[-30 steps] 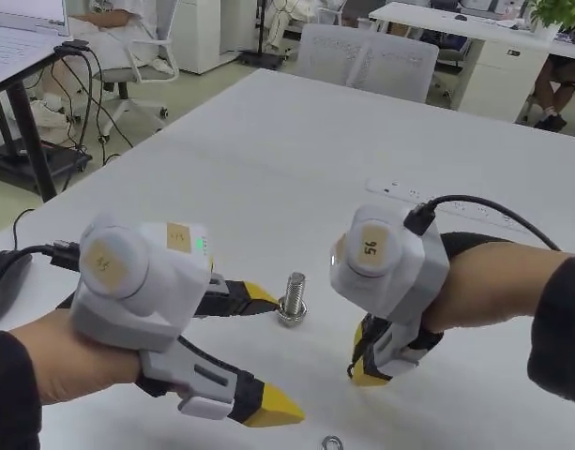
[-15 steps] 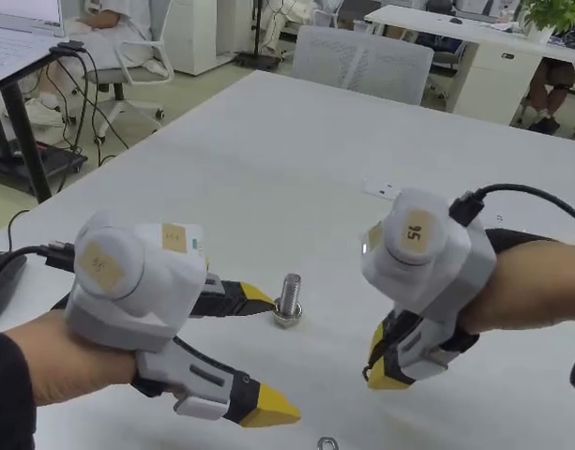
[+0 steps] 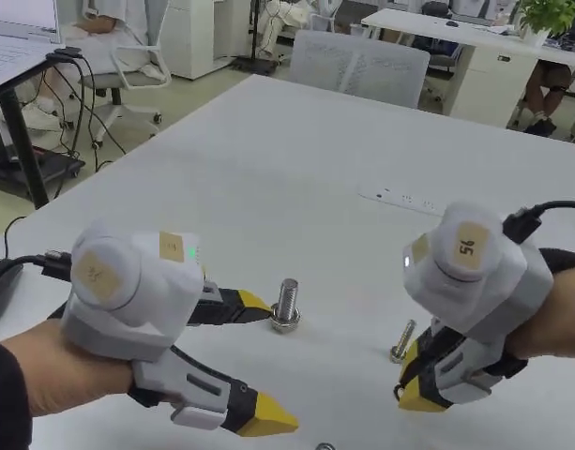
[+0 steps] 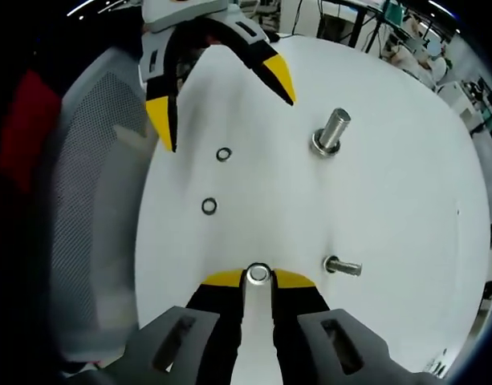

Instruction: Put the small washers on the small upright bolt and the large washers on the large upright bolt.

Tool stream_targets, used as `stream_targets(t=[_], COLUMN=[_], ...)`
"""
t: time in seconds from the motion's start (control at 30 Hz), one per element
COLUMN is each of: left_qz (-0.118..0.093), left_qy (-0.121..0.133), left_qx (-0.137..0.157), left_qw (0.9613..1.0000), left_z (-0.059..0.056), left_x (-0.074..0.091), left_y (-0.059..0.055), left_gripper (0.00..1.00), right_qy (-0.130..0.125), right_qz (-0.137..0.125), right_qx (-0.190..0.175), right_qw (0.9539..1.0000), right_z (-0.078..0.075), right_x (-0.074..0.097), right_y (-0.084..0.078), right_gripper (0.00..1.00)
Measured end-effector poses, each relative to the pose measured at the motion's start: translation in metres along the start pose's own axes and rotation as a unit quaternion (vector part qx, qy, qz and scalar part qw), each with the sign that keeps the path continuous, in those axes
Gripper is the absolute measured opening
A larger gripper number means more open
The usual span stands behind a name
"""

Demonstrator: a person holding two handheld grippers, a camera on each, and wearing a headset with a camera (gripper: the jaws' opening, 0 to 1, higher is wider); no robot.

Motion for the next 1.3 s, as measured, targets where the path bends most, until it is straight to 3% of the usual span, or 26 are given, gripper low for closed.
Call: stream_targets(t=[0.3,0.53,0.9,1.3], left_qz=[0.000,0.000,0.002,0.002], left_qy=[-0.001,-0.001,-0.001,0.003], left_qx=[-0.001,-0.001,-0.001,0.001], left_qw=[1.0000,1.0000,1.0000,1.0000], left_z=[0.000,0.001,0.001,0.002], left_x=[0.000,-0.001,-0.002,0.000], left_y=[0.000,0.000,-0.001,-0.001], left_gripper=[0.67,0.67,0.67,0.67], right_qy=[-0.016,-0.035,-0.059,-0.064], right_qz=[-0.001,-0.003,-0.015,-0.013], right_qx=[-0.031,-0.041,-0.037,-0.015], right_qw=[0.9994,0.9985,0.9975,0.9977], right_z=[-0.007,-0.018,-0.029,-0.045], right_x=[0.012,0.025,0.040,0.041], right_y=[-0.018,-0.021,-0.013,0.005], right_gripper=[0.13,0.13,0.13,0.13])
Point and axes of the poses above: the centre of the closed fingertips' face, and the gripper's own axes: x roughly backward along the fingers, z roughly to its left, y roughly out of its top, the point moved 10 cm from there along x, roughly backward along the fingers, and after that the axes turned 1 degree about -y, right-handed, at the moved point
